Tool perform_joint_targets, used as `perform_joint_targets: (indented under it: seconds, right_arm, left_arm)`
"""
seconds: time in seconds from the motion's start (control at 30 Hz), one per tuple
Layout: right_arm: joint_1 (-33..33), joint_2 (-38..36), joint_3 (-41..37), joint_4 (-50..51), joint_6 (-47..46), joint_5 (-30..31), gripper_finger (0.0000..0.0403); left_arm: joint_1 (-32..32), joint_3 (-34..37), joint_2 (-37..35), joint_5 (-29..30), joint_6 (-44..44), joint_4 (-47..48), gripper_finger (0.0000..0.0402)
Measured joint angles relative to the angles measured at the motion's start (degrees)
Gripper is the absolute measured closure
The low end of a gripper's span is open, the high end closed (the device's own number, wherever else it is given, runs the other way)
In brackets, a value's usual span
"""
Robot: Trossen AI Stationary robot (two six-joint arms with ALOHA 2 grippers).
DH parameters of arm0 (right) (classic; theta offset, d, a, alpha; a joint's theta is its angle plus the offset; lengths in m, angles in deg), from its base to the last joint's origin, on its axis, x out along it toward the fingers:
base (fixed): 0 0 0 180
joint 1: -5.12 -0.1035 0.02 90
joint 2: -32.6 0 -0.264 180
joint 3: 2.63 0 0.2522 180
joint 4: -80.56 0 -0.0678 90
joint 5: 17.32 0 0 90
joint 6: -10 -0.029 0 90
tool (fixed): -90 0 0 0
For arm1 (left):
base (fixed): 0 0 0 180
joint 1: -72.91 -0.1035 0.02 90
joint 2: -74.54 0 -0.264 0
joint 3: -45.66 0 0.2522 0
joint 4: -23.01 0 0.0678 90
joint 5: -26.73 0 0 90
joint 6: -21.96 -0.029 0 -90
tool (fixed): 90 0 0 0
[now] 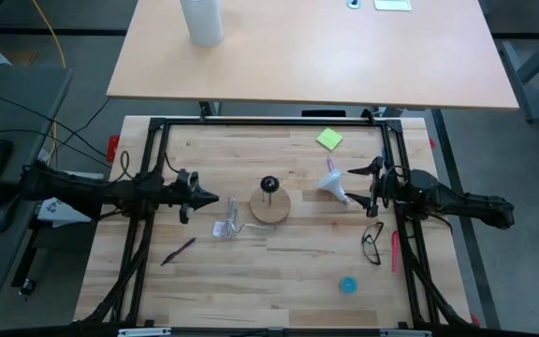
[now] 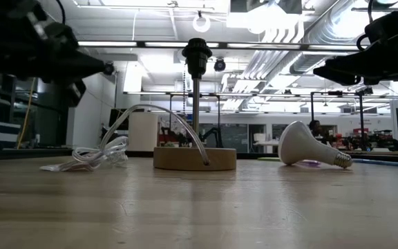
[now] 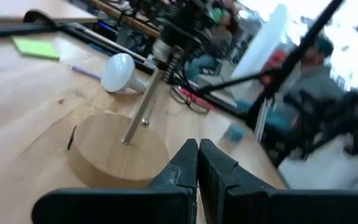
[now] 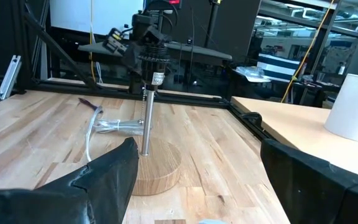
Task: Screw lightbulb
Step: Return to Home Position
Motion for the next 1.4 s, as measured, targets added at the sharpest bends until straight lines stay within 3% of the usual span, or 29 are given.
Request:
perform_joint_targets:
  seconds: [0.17, 0.47, 0.87, 1.4]
  right_arm:
    - [0.00, 0.01, 0.00, 0.00, 0.00, 0.01, 0.0073]
    - [0.00, 0.01, 0.00, 0.00, 0.00, 0.01, 0.0073]
    - [0.00, 0.25, 0.04, 0.19, 0.00, 0.01, 0.0073]
    - [0.00, 0.25, 0.11, 0.44, 0.00, 0.01, 0.0073]
  left_arm:
    - [2.01, 0.02, -14.20, -0.13, -7.89, 14.24, 0.0401]
    - [3.26, 0.00, -31.99, 3.02, -16.34, 27.44, 0.0401]
    - [3.07, 0.00, -31.83, 5.51, -25.88, 27.18, 0.0401]
    - [2.48, 0.00, -31.72, 5.66, -26.07, 27.18, 0.0401]
